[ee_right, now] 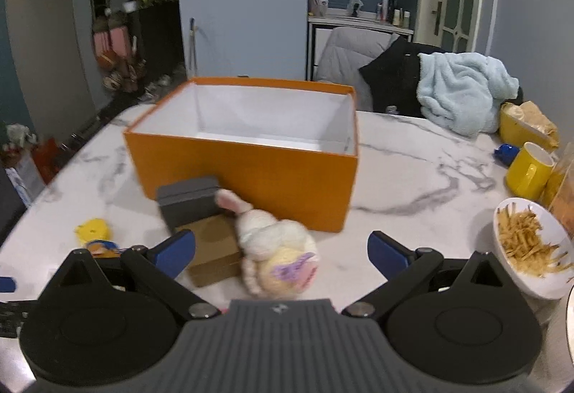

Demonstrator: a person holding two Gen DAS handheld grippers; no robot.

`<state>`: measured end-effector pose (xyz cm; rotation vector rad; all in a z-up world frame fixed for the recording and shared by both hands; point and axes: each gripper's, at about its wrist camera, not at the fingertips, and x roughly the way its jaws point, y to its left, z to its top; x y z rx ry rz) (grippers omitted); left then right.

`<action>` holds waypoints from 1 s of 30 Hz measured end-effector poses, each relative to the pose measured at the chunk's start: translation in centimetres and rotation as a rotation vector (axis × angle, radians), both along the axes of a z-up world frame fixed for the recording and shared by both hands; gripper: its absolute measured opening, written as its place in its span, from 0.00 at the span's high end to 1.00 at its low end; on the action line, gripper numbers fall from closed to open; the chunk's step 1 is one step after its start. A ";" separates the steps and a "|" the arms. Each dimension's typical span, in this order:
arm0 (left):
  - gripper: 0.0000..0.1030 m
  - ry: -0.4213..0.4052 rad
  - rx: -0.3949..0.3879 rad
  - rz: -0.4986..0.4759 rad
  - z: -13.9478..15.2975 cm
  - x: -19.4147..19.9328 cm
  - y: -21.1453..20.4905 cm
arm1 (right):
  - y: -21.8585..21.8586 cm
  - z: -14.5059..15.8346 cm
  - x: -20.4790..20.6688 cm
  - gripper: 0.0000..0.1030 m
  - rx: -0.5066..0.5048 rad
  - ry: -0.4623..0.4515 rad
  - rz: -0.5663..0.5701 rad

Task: Organize objects
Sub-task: 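Reach the left tool to the Vaseline tube while the right tool approaches the white bunny, then grasp the Vaseline tube with the left tool while the right tool grasps the white bunny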

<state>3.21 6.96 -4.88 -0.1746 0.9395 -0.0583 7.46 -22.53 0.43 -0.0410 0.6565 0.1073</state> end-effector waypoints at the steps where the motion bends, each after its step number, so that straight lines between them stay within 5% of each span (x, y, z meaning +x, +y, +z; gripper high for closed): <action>1: 0.00 0.004 -0.012 0.004 -0.3 0.2 0.1 | -0.2 -0.3 0.4 0.01 -0.004 0.008 -0.011; 4: 0.00 0.007 -0.039 -0.012 -1.1 0.6 0.1 | -0.6 -1.0 1.6 0.01 -0.006 0.037 -0.045; 6: 0.12 0.008 -0.052 -0.031 -1.5 0.6 -0.2 | -0.7 -1.6 2.1 0.01 0.004 0.054 -0.058; 16: 0.20 -0.050 0.158 -0.096 -2.4 0.4 -2.6 | -0.4 -3.2 3.0 0.01 0.022 0.079 -0.026; 23: 0.37 -0.085 0.152 -0.132 -2.3 0.2 -1.7 | 0.7 -4.0 4.0 0.04 -0.004 0.044 0.049; 30: 0.41 -0.091 0.131 -0.152 -2.3 0.0 -1.0 | 1.7 -5.7 5.9 0.13 -0.047 0.079 0.068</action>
